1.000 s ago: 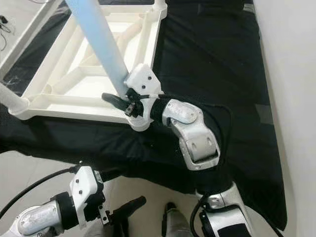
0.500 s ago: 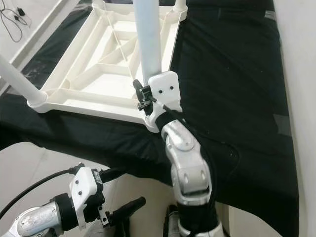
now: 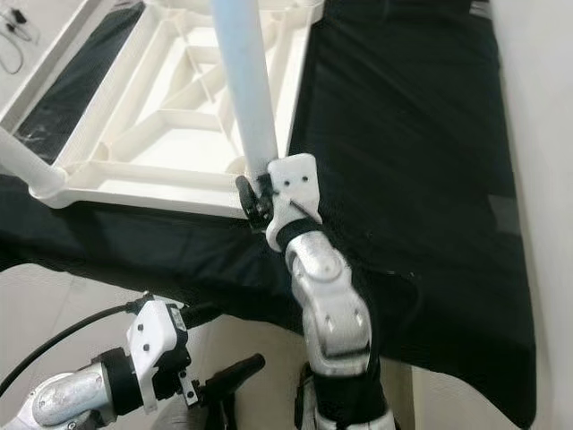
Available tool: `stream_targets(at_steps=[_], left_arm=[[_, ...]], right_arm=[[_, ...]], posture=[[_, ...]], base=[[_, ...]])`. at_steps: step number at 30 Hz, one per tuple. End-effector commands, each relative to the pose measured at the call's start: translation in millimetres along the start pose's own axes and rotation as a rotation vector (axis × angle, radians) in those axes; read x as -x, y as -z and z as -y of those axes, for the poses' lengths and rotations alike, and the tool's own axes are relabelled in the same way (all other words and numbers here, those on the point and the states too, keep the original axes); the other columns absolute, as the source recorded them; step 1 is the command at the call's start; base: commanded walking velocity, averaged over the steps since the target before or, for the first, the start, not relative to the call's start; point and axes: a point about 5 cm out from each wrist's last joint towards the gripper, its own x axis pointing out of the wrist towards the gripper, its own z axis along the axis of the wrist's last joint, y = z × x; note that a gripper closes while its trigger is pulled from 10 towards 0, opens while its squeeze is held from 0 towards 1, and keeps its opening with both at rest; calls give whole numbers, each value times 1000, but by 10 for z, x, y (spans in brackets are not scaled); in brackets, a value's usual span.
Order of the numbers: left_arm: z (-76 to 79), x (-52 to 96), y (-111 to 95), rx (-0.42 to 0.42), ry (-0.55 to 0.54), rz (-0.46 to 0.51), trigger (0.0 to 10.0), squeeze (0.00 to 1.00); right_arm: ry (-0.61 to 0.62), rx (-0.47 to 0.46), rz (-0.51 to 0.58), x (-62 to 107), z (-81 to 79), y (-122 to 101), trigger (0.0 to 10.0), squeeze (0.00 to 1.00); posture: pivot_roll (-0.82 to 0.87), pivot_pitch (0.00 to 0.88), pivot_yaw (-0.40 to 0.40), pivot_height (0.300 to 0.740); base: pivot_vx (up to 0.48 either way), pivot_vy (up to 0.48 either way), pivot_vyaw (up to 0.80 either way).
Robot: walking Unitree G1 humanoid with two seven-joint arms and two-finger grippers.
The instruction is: Building children table
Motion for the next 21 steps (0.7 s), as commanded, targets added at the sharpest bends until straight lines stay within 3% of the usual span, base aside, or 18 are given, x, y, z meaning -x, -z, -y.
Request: stream_targets(at_steps=[1,4,5,6,7,10,11,12,21], left_arm=[[18,6,53,15,-1,-17,10000,0],[14,-1,55,14,-1,-17,10000,0],[13,-7,56,13,-2,-15,10000,0],[6,-23,59,8,-6,-12,10000,0],[6,-23,59,8,-6,-12,10000,0],[3,-40,60,-3,-9,-8,10000,0],[3,-40,60,-3,-9,-8,10000,0],[1,-45,59,-15,-12,-6,10000,0],[-13,-56,62,-39,-16,-5,10000,0]], right_arm=[[-32,-1,40,-24,72,-70,10000,1000],[-97,14,60,-50,104,-138,10000,1000],[-172,41,64,-78,141,-195,10000,1000],[-364,87,50,-111,211,-266,10000,0],[-364,87,50,-111,211,-266,10000,0],[-577,141,49,-89,241,-313,10000,0],[-577,141,49,-89,241,-313,10000,0],[-700,178,50,-79,254,-341,10000,0],[-814,207,47,-151,296,-377,10000,0]], posture=[[11,386,73,740],[10,380,70,740],[9,376,68,740],[10,367,62,740],[10,367,62,740],[17,352,55,740],[17,352,55,740],[21,339,51,740],[27,312,46,740]], base=[[0,0,0],[0,0,0],[0,0,0],[0,0,0],[0,0,0],[0,0,0],[0,0,0],[0,0,0],[0,0,0]])
